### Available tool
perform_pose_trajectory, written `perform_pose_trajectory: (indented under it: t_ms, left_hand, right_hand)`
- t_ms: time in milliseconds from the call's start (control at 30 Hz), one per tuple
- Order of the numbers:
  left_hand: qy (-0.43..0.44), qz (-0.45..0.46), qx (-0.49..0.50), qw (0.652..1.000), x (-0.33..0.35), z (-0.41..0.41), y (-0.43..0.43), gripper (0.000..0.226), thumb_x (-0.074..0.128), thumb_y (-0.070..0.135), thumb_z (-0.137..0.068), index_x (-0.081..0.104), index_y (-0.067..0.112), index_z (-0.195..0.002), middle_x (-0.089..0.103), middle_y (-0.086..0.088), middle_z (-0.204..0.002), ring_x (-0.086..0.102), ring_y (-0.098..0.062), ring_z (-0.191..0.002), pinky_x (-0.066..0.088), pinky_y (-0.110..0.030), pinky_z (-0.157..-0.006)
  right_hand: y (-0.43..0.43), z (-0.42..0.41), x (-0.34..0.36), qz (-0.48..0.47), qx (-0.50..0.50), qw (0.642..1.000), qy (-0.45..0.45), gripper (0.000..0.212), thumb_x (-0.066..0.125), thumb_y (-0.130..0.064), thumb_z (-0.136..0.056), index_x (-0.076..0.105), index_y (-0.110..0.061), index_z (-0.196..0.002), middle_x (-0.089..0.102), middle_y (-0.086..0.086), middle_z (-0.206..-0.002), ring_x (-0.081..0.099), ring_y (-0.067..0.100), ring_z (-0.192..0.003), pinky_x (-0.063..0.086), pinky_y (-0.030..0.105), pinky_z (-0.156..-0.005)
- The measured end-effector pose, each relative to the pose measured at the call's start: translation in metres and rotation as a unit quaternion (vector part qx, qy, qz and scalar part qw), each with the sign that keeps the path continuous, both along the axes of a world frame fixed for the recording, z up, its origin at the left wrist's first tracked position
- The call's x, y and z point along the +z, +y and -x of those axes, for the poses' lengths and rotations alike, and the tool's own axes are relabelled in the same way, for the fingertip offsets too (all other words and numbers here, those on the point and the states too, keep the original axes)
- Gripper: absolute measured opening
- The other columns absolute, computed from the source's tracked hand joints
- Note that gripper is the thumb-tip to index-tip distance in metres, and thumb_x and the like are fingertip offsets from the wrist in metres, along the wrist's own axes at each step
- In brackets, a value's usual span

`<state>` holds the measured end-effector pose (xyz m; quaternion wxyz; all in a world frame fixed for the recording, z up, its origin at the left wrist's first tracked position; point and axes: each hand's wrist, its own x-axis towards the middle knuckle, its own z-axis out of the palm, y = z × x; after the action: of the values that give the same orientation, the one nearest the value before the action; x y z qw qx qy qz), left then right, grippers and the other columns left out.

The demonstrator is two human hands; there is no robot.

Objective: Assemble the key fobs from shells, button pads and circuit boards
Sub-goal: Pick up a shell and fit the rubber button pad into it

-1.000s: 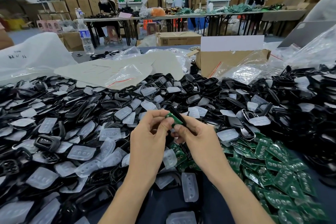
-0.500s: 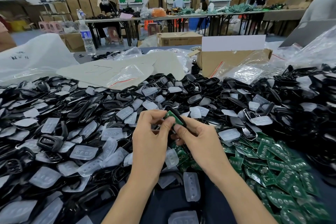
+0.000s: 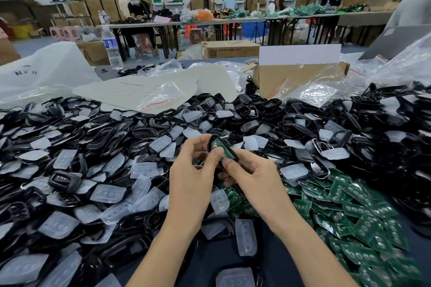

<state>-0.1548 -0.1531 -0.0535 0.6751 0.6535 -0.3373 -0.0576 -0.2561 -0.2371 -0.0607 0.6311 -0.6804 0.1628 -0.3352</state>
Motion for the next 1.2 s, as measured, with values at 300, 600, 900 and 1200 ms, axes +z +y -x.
perform_pose_trajectory:
  t_ms: [300,600,900,1200]
  left_hand:
    - [0.019,-0.018,-0.05,0.998,0.013,0.004,0.011,0.012,0.071,0.021,-0.093,0.064,0.027,-0.101,0.072,0.005,-0.094,0.067,-0.011,-0.087,0.057,-0.042,-0.08]
    - [-0.215,-0.383,-0.191,0.878,0.014,0.025,0.079,0.013,0.061,0.049,-0.093,0.06,0.039,-0.085,0.064,0.028,-0.081,0.058,0.007,-0.073,0.044,-0.012,-0.064]
    - [-0.332,-0.464,-0.228,0.79,0.002,0.047,0.094,0.017,0.057,0.056,-0.094,0.046,0.044,-0.088,0.051,0.02,-0.093,0.052,0.003,-0.081,0.046,-0.023,-0.078]
    - [-0.202,-0.389,-0.255,0.862,-0.003,0.037,0.09,0.017,0.055,0.04,-0.1,0.044,0.03,-0.092,0.071,0.012,-0.078,0.061,-0.009,-0.059,0.048,-0.022,-0.055]
  right_hand:
    - [-0.006,0.0,0.0,-0.081,-0.004,0.996,-0.034,0.01,0.071,-0.017,-0.094,0.078,-0.021,-0.1,0.073,-0.003,-0.081,0.066,0.01,-0.072,0.053,0.022,-0.067]
    - [-0.012,0.019,0.037,-0.298,-0.069,0.944,-0.12,0.011,0.071,-0.013,-0.092,0.067,-0.008,-0.101,0.046,-0.005,-0.061,0.045,0.008,-0.05,0.047,0.023,-0.052]
    - [0.001,0.064,0.047,-0.393,-0.12,0.898,-0.156,0.008,0.065,-0.012,-0.095,0.057,-0.013,-0.095,0.039,-0.005,-0.055,0.033,0.01,-0.041,0.041,0.025,-0.046]
    - [0.014,0.095,0.033,-0.335,-0.115,0.928,-0.117,0.025,0.045,-0.009,-0.102,0.067,-0.006,-0.091,0.065,0.007,-0.072,0.065,0.02,-0.063,0.056,0.029,-0.059]
